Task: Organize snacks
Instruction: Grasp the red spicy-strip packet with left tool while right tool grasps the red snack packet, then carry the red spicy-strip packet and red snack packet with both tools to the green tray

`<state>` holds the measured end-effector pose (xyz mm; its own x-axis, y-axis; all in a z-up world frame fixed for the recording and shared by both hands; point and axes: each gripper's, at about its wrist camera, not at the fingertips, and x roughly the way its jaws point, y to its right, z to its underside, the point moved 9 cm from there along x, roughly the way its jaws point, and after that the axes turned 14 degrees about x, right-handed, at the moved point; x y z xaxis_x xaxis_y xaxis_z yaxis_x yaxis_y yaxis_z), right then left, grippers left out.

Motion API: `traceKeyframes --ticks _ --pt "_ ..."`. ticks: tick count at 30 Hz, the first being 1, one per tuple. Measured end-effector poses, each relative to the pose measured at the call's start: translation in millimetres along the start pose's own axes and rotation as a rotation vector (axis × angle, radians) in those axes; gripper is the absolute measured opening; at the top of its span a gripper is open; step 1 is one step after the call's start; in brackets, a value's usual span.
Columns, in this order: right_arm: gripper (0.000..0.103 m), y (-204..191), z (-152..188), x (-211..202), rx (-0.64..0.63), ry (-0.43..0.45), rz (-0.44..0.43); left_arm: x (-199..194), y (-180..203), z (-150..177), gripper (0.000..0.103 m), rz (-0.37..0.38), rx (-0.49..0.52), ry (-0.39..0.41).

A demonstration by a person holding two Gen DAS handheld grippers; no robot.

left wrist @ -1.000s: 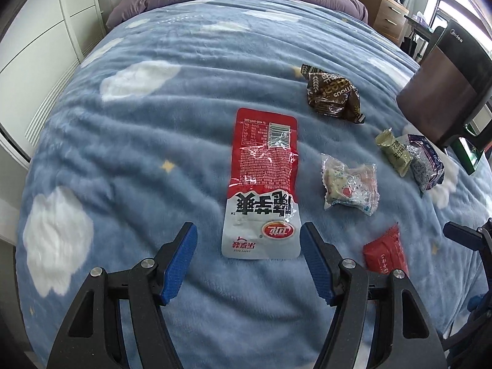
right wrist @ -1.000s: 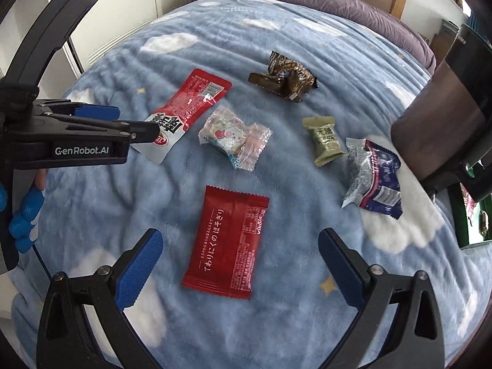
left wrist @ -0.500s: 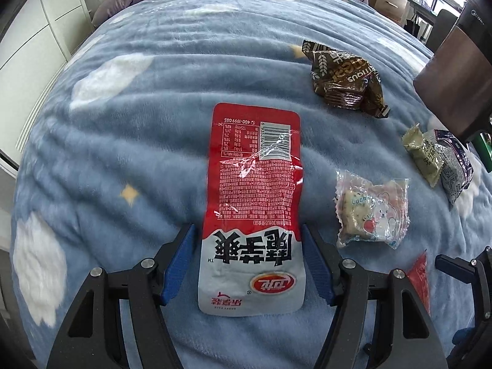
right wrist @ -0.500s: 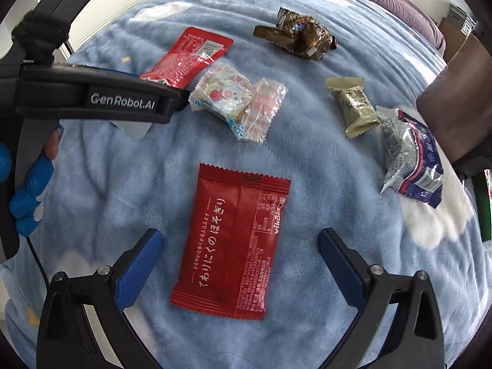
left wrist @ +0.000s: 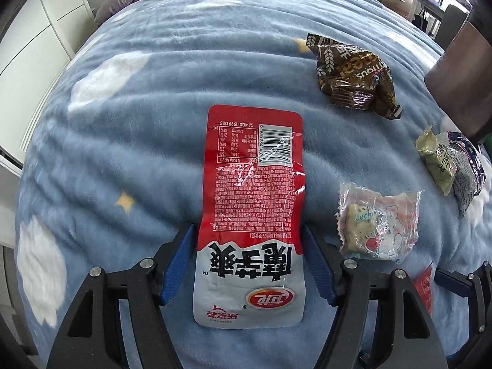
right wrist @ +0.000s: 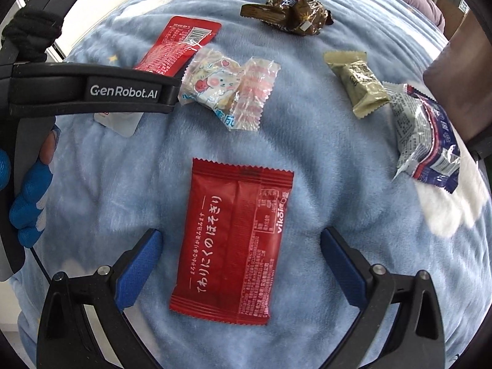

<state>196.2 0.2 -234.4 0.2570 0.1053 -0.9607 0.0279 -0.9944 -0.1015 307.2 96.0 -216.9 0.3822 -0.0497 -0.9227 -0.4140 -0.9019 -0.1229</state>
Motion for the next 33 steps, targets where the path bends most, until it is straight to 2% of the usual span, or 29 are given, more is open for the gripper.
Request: traceKeyframes --ticks 2,4,8,10,13,15,19,22,27,33 --pt "0.103 -1 -2 2 -0.019 -0.022 -0.007 -1 2 0 0.062 -0.003 0.001 0.001" --pt "0.103 -1 -5 2 -0.039 -0.033 -0.001 -3 3 1 0.054 -0.002 0.004 0.007" --pt "0.103 -4 -6 -7 -0.086 0.000 0.030 -10 7 5 0.043 -0.003 -0.009 0.023" --pt "0.103 -6 -7 -10 -0.099 0.008 0.020 -13 10 6 0.038 -0.003 -0.001 0.029" --pt "0.086 -5 -12 -14 -0.093 0.013 0.004 -15 13 6 0.033 -0.010 0.017 0.037" --pt "0.082 -4 -15 -16 -0.086 0.017 -0.008 -16 15 7 0.029 -0.005 0.015 0.041" --pt "0.070 -4 -16 -20 -0.083 0.031 -0.028 -20 17 7 0.027 -0.007 0.014 0.052" --pt "0.065 3 -20 -27 -0.061 0.045 -0.052 -23 15 10 0.026 0.005 -0.020 0.064" --pt "0.065 20 -15 -50 -0.033 0.073 -0.083 -27 10 14 0.026 -0.001 -0.047 0.068" --pt "0.065 19 -18 -73 -0.037 0.108 -0.080 -36 0 22 0.026 -0.020 -0.083 0.066"
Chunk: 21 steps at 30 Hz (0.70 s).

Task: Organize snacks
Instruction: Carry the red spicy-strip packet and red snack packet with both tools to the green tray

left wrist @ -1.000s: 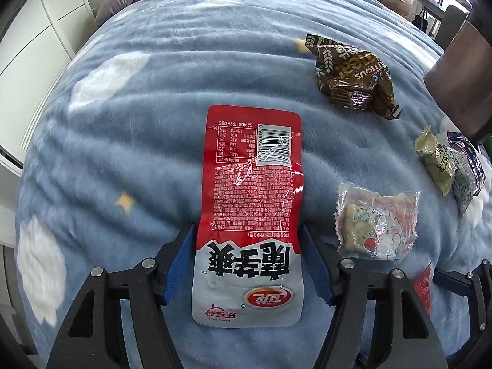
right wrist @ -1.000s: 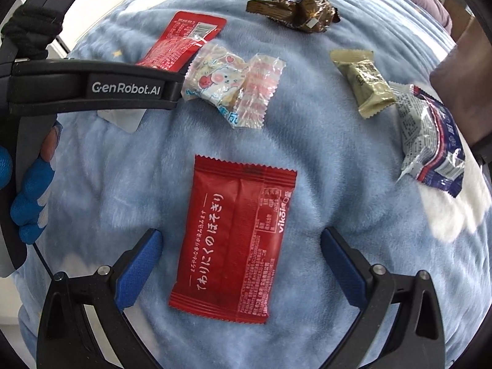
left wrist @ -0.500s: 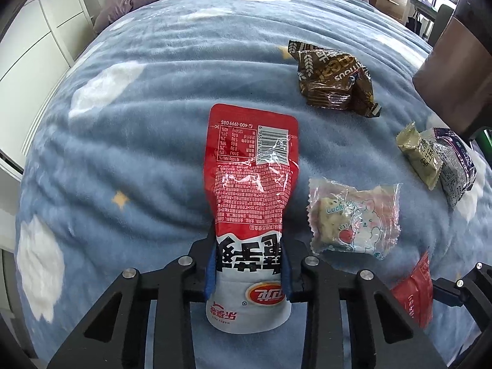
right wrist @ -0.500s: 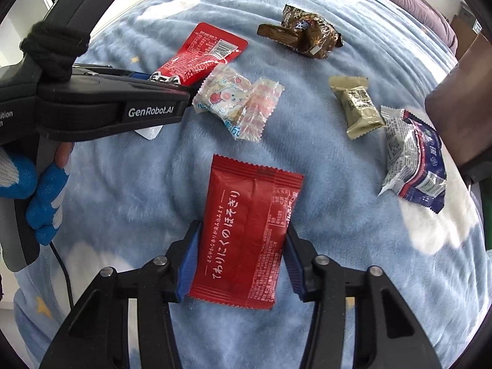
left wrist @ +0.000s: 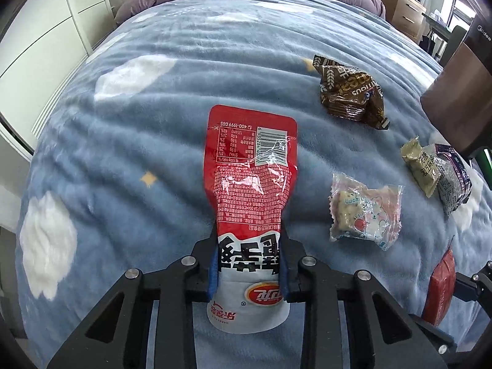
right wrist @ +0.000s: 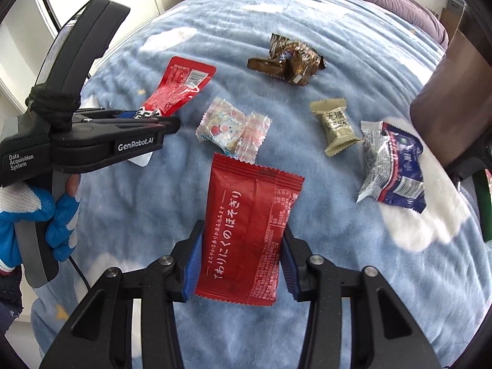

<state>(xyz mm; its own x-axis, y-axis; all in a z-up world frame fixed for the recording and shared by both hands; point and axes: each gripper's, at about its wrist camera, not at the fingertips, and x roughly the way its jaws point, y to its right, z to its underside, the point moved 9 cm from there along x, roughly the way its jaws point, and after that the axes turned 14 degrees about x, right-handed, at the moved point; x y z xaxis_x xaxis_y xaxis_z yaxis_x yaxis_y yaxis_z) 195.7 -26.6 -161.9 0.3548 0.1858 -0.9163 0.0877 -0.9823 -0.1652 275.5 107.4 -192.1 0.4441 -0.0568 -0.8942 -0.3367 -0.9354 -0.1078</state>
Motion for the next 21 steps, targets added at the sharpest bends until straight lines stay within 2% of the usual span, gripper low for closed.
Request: traceKeyframes --ticks 11,21 --pt "0.065 -6 14 -42 0.005 0.053 0.017 -34 -7 22 0.026 -0.005 -0.078 0.026" --pt "0.065 11 19 -78 0.036 0.108 0.025 -71 9 41 0.026 0.026 -0.111 0.062"
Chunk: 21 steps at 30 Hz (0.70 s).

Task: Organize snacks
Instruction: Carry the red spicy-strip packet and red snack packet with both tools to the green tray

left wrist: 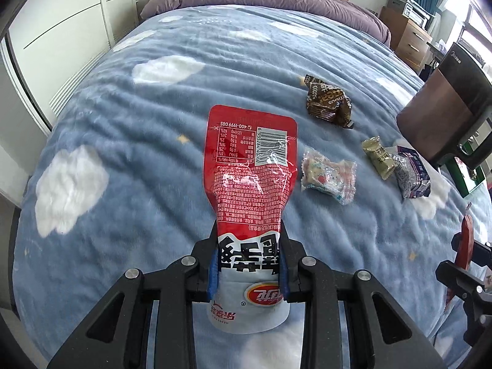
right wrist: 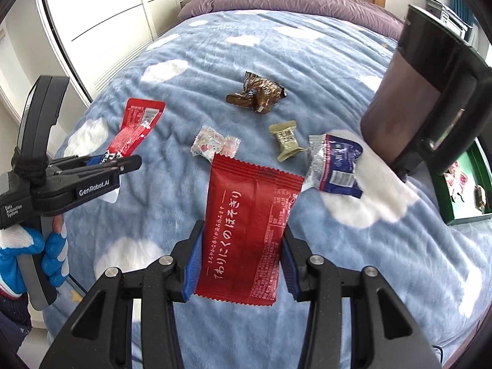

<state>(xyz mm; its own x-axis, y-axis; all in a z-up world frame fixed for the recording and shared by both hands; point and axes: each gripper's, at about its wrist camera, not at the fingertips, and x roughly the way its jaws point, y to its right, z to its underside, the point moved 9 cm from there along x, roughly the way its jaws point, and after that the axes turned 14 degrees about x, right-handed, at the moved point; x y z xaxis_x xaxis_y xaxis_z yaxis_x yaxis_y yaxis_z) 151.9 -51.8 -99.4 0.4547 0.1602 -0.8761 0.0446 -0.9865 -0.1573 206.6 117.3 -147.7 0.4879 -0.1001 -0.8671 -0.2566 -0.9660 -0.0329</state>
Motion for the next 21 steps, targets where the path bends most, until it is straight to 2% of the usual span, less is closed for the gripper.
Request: traceKeyframes --ticks 11,21 --pt "0.065 35 13 -41 0.042 0.053 0.020 -27 43 19 0.026 0.039 0.008 0.015" --pt "0.065 83 26 -71 0.108 0.095 0.057 -47 97 22 0.026 0.092 0.070 0.034"
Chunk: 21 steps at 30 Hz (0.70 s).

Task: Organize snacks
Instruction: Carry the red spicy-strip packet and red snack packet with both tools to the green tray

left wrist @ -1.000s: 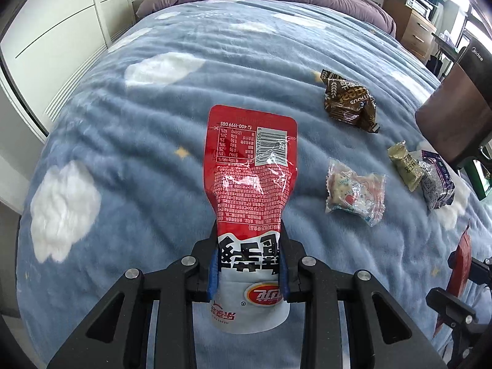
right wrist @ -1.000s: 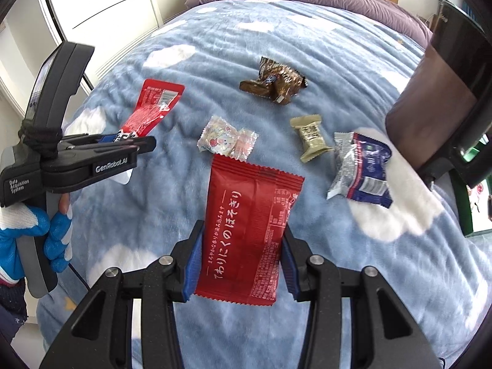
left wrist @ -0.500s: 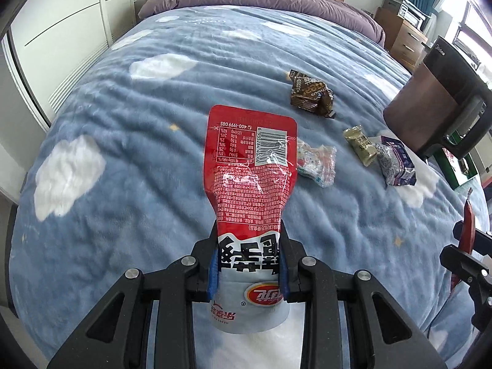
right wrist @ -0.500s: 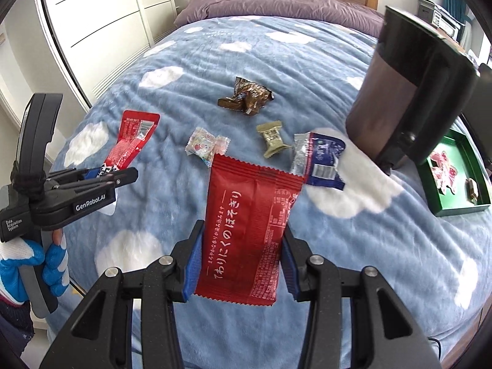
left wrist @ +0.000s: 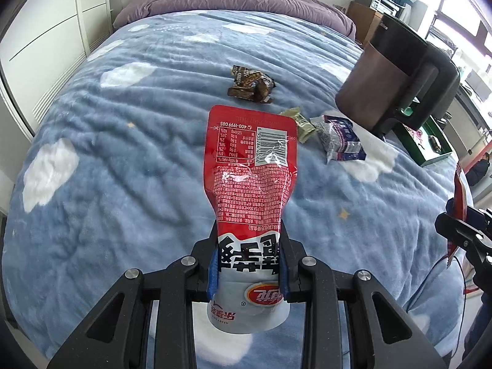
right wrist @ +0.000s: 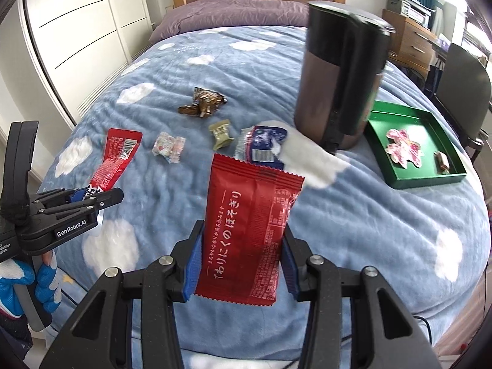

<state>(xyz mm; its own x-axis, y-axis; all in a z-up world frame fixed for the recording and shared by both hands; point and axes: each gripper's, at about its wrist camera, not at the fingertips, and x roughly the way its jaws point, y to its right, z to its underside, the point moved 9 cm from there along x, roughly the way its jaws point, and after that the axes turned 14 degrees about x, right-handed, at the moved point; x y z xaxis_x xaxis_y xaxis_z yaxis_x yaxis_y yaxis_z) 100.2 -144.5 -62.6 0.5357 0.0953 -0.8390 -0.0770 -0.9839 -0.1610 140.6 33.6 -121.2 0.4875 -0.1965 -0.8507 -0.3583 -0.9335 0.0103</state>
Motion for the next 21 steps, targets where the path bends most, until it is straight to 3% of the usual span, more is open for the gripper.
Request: traceKeyframes --ticks 9,21 --pt "0.065 61 0 -24 0.100 0.044 0.021 -4 65 -6 0.026 0.038 0.095 -0.012" --pt "0.065 167 -6 -36 0.252 0.090 0.058 -9 202 -32 0.026 0.122 0.345 -0.025"
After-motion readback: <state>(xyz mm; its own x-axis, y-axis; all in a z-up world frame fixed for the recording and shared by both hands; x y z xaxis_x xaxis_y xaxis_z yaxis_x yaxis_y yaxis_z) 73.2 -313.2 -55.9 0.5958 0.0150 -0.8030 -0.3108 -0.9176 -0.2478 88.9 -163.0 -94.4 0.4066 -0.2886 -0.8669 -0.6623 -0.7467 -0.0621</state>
